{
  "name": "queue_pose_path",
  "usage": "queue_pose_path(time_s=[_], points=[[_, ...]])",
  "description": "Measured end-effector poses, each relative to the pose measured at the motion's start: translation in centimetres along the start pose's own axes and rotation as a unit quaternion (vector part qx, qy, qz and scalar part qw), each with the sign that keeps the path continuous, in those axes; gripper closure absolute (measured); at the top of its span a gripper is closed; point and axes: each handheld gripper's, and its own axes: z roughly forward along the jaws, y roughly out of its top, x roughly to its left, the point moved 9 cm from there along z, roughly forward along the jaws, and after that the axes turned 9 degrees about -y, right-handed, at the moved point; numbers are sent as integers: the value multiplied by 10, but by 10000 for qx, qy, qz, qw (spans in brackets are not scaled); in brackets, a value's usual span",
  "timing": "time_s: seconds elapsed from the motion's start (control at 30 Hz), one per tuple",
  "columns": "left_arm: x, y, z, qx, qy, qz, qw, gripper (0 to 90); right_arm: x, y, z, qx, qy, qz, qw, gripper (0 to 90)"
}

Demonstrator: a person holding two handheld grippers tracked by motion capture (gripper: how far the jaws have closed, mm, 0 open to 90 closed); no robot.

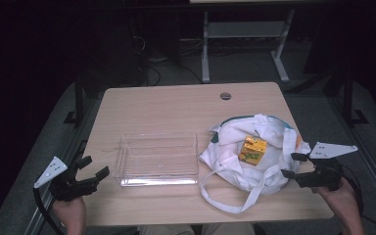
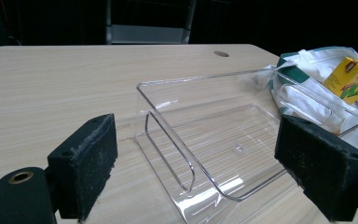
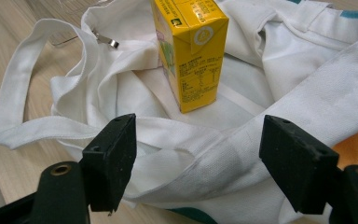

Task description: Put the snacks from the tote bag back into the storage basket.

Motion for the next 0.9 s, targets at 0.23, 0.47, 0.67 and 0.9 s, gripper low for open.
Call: queue_pose_path(time_s=[0.23, 0.47, 0.67, 0.9], points=[[0, 0, 0, 6, 1, -5, 10000, 124, 2, 1, 2, 24, -5, -34, 10000, 265], [0, -1, 0, 29, 3, -7, 10000, 124, 3, 0, 4, 72, 14, -77, 9999, 263], [0, -1, 0, 25, 21, -14, 10000, 125, 7, 7, 1, 19, 69, -113, 9999, 260], [0, -1, 0, 44, 32, -8, 10000, 124, 9, 6, 1, 101, 114, -129, 9998, 234]])
